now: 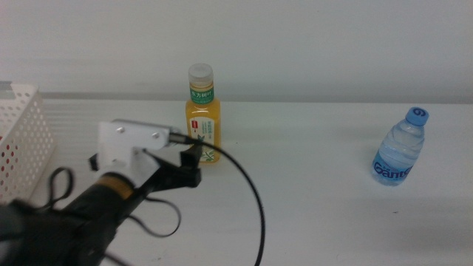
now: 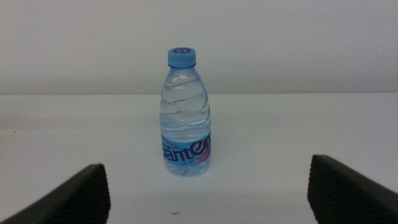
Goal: Use arms to grab the bottles and put them into the dustbin to the left of the table.
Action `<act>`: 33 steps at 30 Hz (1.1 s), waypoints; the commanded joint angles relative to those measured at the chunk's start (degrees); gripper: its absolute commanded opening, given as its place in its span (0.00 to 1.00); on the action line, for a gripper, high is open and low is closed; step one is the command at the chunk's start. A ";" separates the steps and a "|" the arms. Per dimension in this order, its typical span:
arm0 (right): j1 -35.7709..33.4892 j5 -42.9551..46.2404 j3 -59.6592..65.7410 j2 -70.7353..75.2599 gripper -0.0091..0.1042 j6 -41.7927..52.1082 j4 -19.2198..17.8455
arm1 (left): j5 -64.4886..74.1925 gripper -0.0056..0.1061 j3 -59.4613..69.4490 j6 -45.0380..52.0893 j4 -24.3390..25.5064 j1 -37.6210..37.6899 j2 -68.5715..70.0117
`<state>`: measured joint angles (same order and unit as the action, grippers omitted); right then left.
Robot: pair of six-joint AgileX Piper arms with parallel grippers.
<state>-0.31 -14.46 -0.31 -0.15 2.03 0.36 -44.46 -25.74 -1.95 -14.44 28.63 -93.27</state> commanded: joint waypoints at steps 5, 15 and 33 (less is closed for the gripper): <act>0.38 0.67 2.49 2.26 0.83 0.33 -0.36 | -3.08 0.89 -7.50 -1.45 1.24 0.61 -7.77; 0.38 0.67 2.49 2.26 0.83 0.33 -0.36 | -3.31 0.89 -12.40 -1.10 3.28 0.61 -12.46; 0.38 0.67 2.49 2.26 0.83 0.33 -0.36 | -3.69 0.89 -16.02 -1.37 2.13 0.61 -16.78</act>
<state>-0.31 -14.46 -0.31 -0.15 2.03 0.36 -47.52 -41.02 -2.64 -12.17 28.63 -109.14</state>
